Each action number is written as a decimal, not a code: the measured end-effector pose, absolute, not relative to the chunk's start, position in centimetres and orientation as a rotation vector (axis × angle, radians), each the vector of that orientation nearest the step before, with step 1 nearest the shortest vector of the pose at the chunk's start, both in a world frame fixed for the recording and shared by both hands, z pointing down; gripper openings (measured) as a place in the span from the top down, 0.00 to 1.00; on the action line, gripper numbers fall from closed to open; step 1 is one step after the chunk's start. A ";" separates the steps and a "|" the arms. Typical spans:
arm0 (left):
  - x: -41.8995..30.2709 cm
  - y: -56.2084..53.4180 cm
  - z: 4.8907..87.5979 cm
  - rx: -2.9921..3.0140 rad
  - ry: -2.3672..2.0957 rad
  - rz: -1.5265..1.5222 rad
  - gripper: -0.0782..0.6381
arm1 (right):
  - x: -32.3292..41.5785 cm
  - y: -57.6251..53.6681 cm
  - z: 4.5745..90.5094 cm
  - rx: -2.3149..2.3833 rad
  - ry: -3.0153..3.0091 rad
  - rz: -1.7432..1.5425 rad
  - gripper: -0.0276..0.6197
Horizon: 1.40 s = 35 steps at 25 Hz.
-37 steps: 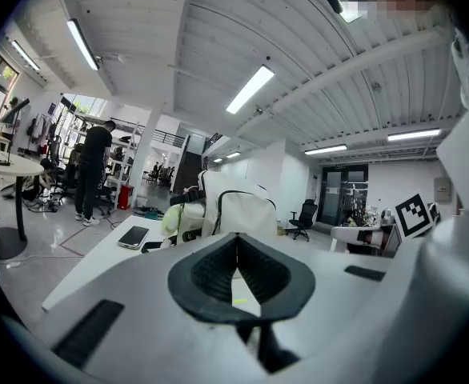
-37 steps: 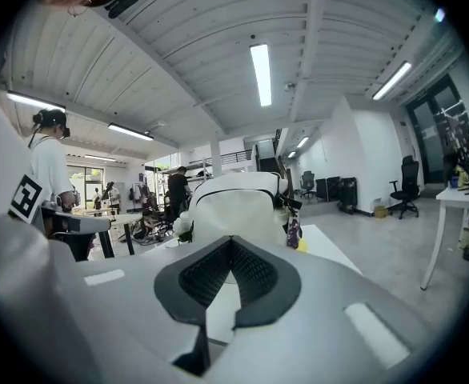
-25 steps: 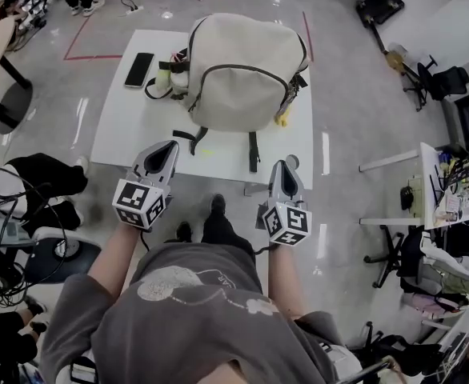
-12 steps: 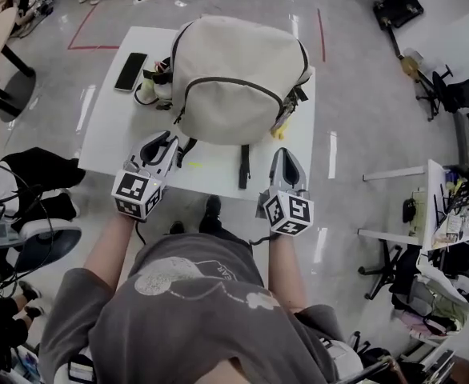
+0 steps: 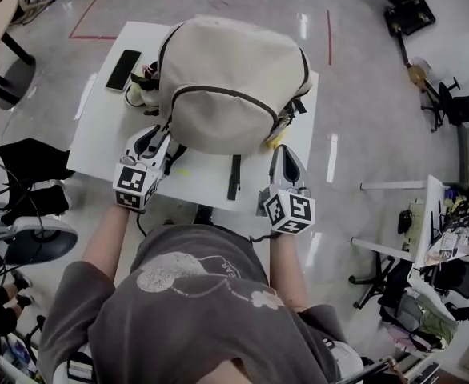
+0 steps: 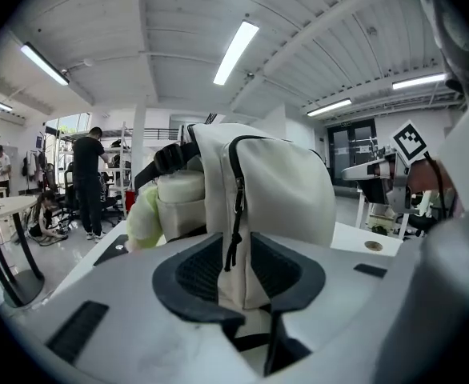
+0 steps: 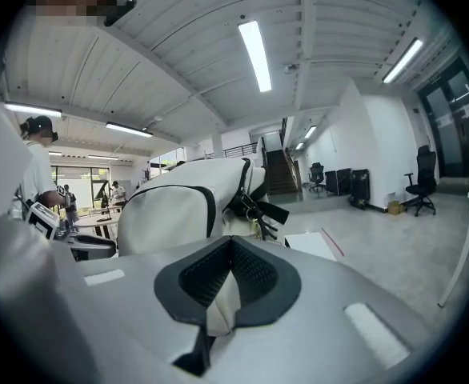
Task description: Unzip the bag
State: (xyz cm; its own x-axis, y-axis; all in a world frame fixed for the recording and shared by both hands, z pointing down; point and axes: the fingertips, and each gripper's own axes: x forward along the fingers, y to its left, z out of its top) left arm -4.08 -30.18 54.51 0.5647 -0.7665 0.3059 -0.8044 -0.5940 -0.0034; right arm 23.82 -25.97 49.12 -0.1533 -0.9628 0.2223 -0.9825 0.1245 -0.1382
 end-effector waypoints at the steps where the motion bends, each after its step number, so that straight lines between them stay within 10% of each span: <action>1: -3.9 -30.4 54.7 2.649 -1.340 0.416 0.73 | 23.8 -26.3 49.2 1.981 -2.300 0.390 0.96; 35: -2.5 -31.8 55.8 2.755 -1.185 0.560 0.84 | 22.6 -30.3 48.5 2.013 -2.301 0.407 0.96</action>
